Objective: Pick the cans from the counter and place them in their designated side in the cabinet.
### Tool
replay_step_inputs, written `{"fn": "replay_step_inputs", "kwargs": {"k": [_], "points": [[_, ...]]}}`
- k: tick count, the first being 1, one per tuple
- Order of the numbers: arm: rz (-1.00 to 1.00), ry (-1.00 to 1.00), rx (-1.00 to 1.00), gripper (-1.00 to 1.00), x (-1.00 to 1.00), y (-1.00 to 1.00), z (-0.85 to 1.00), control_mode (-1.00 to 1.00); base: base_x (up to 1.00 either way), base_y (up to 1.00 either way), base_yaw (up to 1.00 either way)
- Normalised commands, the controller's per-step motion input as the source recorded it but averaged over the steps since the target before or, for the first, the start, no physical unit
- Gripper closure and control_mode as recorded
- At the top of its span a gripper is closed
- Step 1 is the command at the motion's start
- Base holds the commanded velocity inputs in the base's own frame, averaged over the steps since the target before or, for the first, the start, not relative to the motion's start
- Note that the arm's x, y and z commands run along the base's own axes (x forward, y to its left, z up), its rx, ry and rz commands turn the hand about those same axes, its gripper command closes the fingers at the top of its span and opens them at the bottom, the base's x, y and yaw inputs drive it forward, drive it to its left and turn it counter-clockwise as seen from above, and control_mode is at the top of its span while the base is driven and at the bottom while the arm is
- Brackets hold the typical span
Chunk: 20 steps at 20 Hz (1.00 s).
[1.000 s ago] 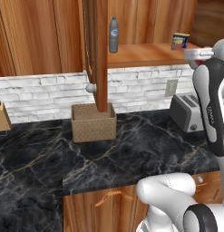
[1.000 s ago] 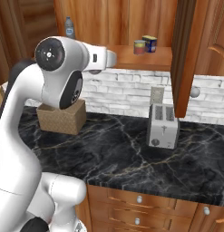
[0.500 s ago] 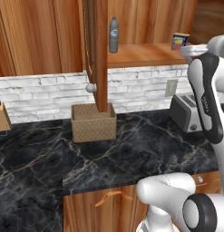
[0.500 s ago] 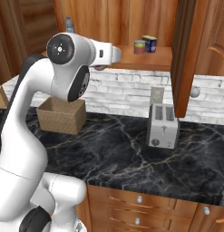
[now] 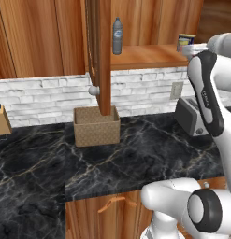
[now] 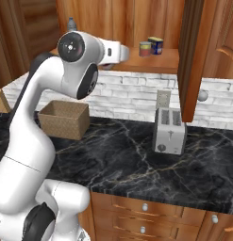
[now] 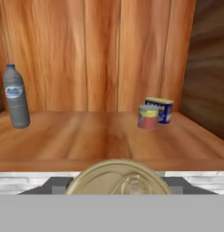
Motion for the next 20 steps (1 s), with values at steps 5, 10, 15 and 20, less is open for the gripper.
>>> {"fn": "replay_step_inputs", "kwargs": {"k": [5,10,15,20], "points": [[0.00,0.00,0.00,1.00,0.36,-0.05,0.00,-1.00,0.00,0.00,0.00],[0.00,0.02,0.00,1.00,0.36,-0.06,0.00,-1.00,0.00,0.00,0.00],[0.00,0.04,0.00,1.00,0.36,-0.07,0.00,-1.00,0.00,0.00,0.00],[0.00,0.02,0.00,1.00,0.34,-0.02,0.00,-1.00,0.00,0.00,0.00]]}}
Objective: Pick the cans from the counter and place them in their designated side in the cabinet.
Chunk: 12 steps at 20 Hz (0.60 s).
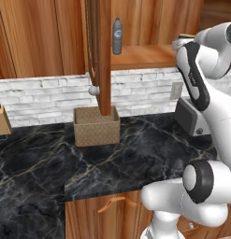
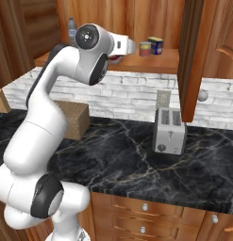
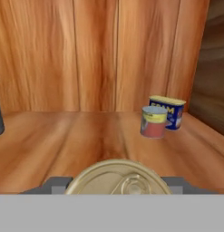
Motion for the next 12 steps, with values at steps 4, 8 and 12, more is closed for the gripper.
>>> {"fn": "replay_step_inputs", "kwargs": {"k": [4,8,12], "points": [[0.00,0.02,0.00,1.00,0.32,-0.03,-0.05,-1.00,0.00,0.00,0.00],[0.00,0.01,0.00,1.00,0.31,-0.10,-0.12,-1.00,0.00,0.00,0.00],[0.00,0.01,0.00,1.00,0.32,-0.05,-0.10,-1.00,0.00,0.00,0.00]]}}
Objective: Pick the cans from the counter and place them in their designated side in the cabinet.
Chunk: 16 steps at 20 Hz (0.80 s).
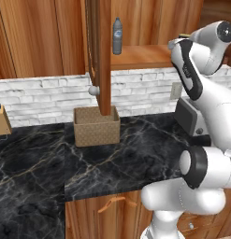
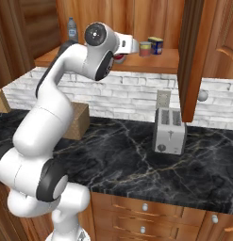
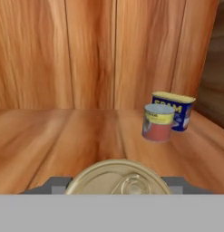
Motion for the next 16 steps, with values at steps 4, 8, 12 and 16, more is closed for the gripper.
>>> {"fn": "replay_step_inputs", "kwargs": {"k": [4,8,12,16], "points": [[0.00,0.01,0.00,1.00,0.38,-0.05,-0.05,-1.00,0.00,0.00,0.00],[0.00,0.02,0.00,1.00,0.41,-0.06,-0.03,-1.00,0.00,0.00,0.00],[0.00,0.05,0.00,1.00,0.39,-0.08,-0.03,-1.00,0.00,0.00,0.00],[0.00,0.02,0.00,1.00,0.39,-0.10,0.00,-1.00,0.00,0.00,0.00]]}}
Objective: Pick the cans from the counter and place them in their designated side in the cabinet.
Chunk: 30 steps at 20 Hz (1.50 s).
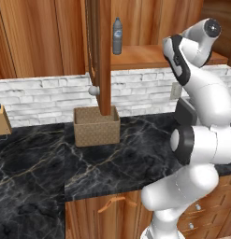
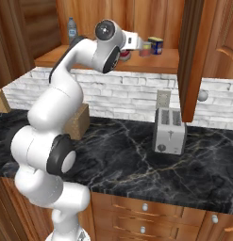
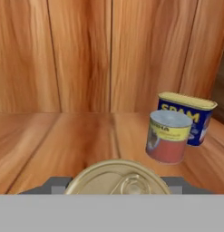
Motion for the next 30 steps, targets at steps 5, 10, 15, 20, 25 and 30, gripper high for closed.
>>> {"fn": "replay_step_inputs", "kwargs": {"k": [5,10,15,20,25,30], "points": [[0.00,0.01,0.00,1.00,0.37,-0.11,-0.03,-1.00,0.00,0.00,0.00],[0.00,0.00,0.00,1.00,0.35,-0.12,-0.05,-1.00,0.00,0.00,0.00],[0.00,0.00,0.00,1.00,0.33,-0.07,-0.10,-1.00,0.00,0.00,0.00],[0.00,0.00,0.00,1.00,0.37,-0.04,-0.12,-1.00,0.00,0.00,0.00],[0.00,0.00,0.00,1.00,0.38,-0.06,-0.14,-1.00,0.00,0.00,0.00],[0.00,0.02,0.00,1.00,0.37,-0.04,-0.15,-1.00,0.00,0.00,0.00]]}}
